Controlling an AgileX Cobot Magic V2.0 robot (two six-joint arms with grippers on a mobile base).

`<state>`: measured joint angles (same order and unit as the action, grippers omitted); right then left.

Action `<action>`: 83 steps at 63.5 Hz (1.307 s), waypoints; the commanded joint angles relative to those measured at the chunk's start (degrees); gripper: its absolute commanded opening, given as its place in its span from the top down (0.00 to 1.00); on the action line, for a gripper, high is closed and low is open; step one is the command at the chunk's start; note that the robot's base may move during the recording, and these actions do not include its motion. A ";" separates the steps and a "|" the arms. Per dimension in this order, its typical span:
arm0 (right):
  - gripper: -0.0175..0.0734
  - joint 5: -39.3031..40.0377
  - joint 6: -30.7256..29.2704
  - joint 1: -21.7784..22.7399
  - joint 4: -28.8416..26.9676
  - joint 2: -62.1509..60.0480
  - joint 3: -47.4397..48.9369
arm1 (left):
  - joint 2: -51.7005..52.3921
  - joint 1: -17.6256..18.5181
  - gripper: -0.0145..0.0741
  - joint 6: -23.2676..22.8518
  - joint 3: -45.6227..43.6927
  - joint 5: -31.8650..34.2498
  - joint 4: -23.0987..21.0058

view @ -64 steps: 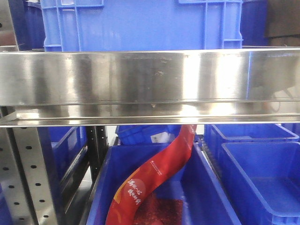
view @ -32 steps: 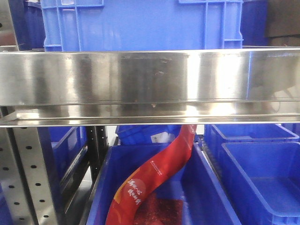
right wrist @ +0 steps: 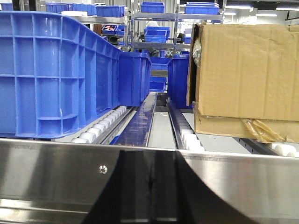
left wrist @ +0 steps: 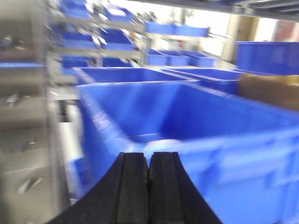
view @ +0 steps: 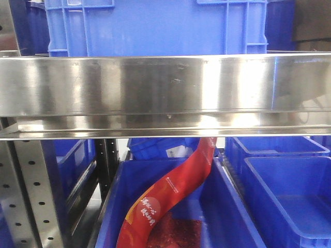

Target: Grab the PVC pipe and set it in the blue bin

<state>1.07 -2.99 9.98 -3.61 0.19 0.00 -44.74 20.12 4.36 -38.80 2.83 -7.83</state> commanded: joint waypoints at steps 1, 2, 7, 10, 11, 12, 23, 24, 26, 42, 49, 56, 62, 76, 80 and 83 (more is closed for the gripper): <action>0.99 1.02 -0.05 0.33 -0.03 -0.19 0.00 | 5.90 -1.97 0.96 0.09 7.99 5.34 1.67; 0.99 1.02 -0.05 0.33 -0.03 -0.19 0.00 | 6.85 -2.36 0.96 0.09 9.28 5.63 2.00; 0.99 1.02 -0.05 0.33 -0.03 -0.19 0.00 | 12.27 -4.62 0.96 0.09 15.72 5.78 2.91; 0.99 1.02 -0.05 0.33 -0.03 -0.19 0.00 | 15.83 -6.08 0.96 0.09 19.22 5.21 3.03; 0.99 1.02 -0.05 0.33 -0.03 -0.19 0.00 | 16.86 -6.49 0.96 0.09 20.13 5.10 3.03; 0.99 1.02 -0.05 0.33 -0.03 -0.19 0.00 | 18.40 -6.91 0.96 0.09 21.00 4.97 3.03; 0.99 1.02 -0.05 0.33 -0.03 -0.19 0.00 | 30.64 -12.51 0.96 0.09 28.72 -2.51 5.63; 0.99 1.02 -0.05 0.33 -0.03 -0.19 0.00 | 31.56 -12.96 0.96 0.09 29.20 -3.74 6.04; 0.99 1.02 -0.05 0.33 -0.03 -0.19 0.00 | 33.79 -14.03 0.96 0.09 30.41 -5.48 7.02; 0.99 1.02 -0.05 0.33 -0.03 -0.19 0.00 | 44.74 -17.92 0.96 0.09 38.80 -5.14 7.83; 0.99 1.02 -0.05 0.33 -0.03 -0.19 0.00 | 44.74 -19.31 0.96 -0.78 38.80 -4.51 7.83; 0.99 1.02 -0.05 0.33 -0.03 -0.19 0.00 | 44.74 -21.42 0.96 -2.04 38.80 -4.27 8.45; 0.99 1.02 -0.05 0.33 -0.03 -0.19 0.00 | 44.74 -22.83 0.96 -2.04 38.80 -4.27 8.45; 0.99 1.02 -0.05 0.33 -0.03 -0.19 0.00 | 44.74 -22.81 0.96 -2.04 38.80 -3.75 8.45; 0.99 1.02 -0.05 0.33 -0.03 -0.19 0.00 | 44.74 -22.81 0.96 -2.04 38.80 -3.56 8.45; 0.99 1.02 -0.05 0.33 -0.03 -0.19 0.00 | 44.74 -22.81 0.96 -2.04 38.80 -3.56 8.45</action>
<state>1.19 -2.99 10.11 -3.61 0.19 -0.02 -0.32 -2.40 2.89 0.06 -2.36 0.31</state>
